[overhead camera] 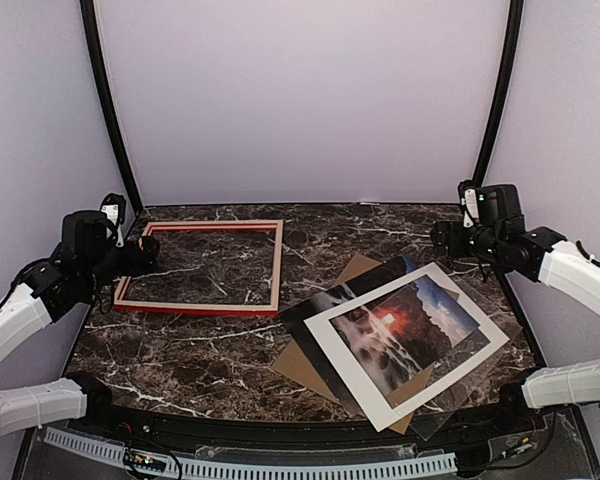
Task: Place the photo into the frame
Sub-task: Rotate the frame body at the center of the board.
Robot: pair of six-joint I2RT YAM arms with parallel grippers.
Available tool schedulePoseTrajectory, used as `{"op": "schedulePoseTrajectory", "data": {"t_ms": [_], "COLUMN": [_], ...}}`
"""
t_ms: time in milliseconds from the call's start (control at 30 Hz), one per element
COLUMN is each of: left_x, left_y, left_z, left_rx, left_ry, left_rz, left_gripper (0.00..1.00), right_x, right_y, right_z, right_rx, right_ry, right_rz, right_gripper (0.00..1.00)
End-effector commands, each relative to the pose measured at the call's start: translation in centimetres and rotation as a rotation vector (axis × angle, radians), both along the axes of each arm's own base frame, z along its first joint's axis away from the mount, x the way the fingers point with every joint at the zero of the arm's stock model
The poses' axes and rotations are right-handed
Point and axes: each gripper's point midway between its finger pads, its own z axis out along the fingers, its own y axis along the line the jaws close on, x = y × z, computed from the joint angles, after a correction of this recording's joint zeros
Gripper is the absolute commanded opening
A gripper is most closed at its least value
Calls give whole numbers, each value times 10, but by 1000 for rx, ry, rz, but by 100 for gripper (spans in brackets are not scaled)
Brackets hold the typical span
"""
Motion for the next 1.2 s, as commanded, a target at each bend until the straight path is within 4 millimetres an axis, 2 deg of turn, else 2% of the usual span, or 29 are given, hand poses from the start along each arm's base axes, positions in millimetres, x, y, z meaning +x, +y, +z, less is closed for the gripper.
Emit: {"op": "schedulePoseTrajectory", "data": {"t_ms": [0, 100, 300, 433, 500, 600, 667, 800, 1000, 1167], "left_x": [1, 4, 2, -1, -6, -13, -21, -33, -31, -21], "left_y": [2, 2, 0, 4, 4, -2, -5, -10, -18, -21], "left_z": [26, 25, 4, -19, -37, -60, -85, -121, -149, -159], "left_rx": [-54, -80, -170, -187, -208, -300, -351, -442, -502, -468], "left_ry": [-78, -53, 37, 144, 221, 297, 353, 441, 512, 554], "left_rz": [32, 54, 108, 180, 217, 254, 284, 348, 401, 418], "left_gripper": [99, 99, 99, 99, 99, 99, 99, 99, 99, 99], "right_x": [4, 5, 6, 5, 6, 6, 6, 5, 5, 9], "right_y": [3, 5, 7, 13, 17, 22, 25, 31, 44, 51], "right_z": [27, 33, 35, 31, 28, 20, 13, -5, -27, -39], "right_rx": [55, 84, 109, 133, 144, 157, 159, 176, 218, 233], "right_ry": [-110, -122, -124, -111, -100, -77, -57, -17, 45, 76], "right_rz": [11, 8, 12, 36, 48, 70, 81, 102, 144, 161], "right_gripper": [99, 99, 99, 99, 99, 99, 99, 99, 99, 99]}}
